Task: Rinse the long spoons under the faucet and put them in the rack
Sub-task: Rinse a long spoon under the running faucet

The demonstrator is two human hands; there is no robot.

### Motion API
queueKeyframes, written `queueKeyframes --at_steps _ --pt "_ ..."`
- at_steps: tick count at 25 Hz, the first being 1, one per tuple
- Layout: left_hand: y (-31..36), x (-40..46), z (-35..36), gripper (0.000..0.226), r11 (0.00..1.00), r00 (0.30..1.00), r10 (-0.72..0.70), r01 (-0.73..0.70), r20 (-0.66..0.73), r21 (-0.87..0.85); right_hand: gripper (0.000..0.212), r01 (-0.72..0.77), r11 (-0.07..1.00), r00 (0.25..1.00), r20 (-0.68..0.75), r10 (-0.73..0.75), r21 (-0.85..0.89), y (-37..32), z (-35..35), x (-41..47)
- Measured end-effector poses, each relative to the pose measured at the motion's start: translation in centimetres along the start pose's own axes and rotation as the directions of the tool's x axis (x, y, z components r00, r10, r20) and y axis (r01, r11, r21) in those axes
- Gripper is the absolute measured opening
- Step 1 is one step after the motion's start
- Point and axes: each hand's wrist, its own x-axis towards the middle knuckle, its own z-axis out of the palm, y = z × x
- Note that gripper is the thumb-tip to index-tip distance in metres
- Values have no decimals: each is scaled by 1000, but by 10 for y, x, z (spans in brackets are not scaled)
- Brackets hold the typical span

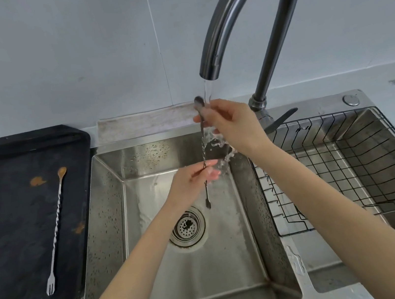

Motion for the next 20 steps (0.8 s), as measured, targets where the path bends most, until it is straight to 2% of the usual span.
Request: queueKeyframes --at_steps 4,8,13,20 --pt "-3 0 4 34 994 996 -29 37 82 -105 20 -69 997 995 63 72 -43 26 16 -5" --pt "-8 6 7 26 956 987 -155 162 47 -244 20 -140 986 983 104 149 -95 53 24 -8" --pt "-39 5 12 13 919 959 -283 278 22 -279 31 -303 940 936 138 325 -159 99 41 -9" --pt "-95 12 28 8 830 867 -495 492 59 -265 32 -538 833 825 122 552 -131 167 71 -14"
